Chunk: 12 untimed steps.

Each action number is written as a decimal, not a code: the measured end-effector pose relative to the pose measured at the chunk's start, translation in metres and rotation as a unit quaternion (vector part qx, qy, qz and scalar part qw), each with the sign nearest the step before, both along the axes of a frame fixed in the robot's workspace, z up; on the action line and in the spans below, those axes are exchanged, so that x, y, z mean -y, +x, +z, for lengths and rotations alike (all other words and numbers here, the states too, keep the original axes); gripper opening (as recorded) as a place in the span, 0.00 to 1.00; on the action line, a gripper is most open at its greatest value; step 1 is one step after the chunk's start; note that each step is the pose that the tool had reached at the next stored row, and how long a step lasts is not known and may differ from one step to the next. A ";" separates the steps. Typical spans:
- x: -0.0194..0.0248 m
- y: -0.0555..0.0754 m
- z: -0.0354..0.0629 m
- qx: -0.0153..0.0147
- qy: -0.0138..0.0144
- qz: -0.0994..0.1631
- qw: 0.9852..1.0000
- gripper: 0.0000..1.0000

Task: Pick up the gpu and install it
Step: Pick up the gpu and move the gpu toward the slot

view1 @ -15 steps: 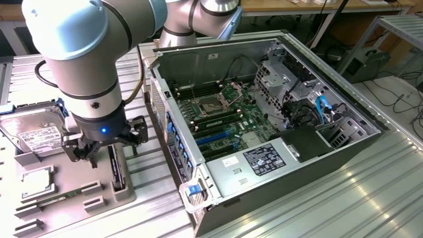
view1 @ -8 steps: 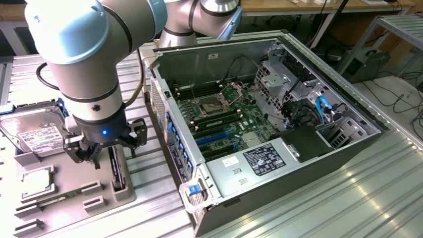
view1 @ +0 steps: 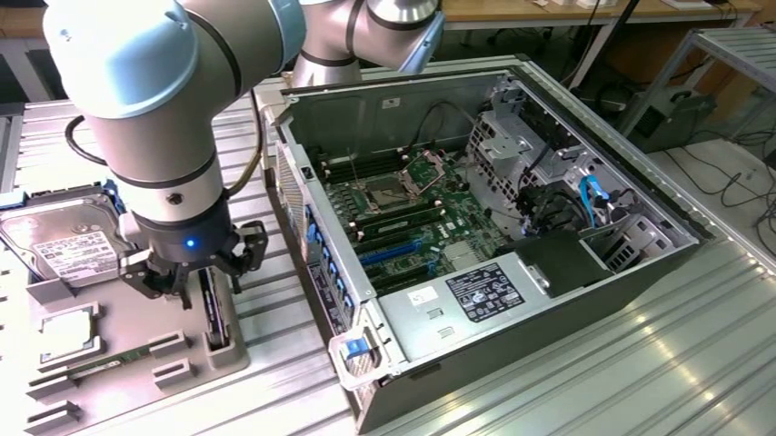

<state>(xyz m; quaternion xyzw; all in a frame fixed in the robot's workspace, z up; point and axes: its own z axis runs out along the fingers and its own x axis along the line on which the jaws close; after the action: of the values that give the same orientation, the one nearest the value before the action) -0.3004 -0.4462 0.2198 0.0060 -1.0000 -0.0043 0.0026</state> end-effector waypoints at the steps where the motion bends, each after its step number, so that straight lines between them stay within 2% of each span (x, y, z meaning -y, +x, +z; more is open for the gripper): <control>1: 0.0000 -0.001 0.0001 0.000 0.000 0.000 1.000 0.60; 2: 0.0000 -0.003 0.0000 0.000 0.000 0.000 1.000 0.53; 10: 0.0000 -0.004 0.0001 0.000 0.000 0.000 1.000 0.52; 11: 0.0000 -0.002 0.0000 0.000 0.000 0.000 1.000 0.45; 12: 0.0000 -0.002 0.0001 0.000 0.000 0.000 1.000 0.45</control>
<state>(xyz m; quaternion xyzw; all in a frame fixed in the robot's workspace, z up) -0.3020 -0.4462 0.2199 0.0060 -1.0000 -0.0043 0.0027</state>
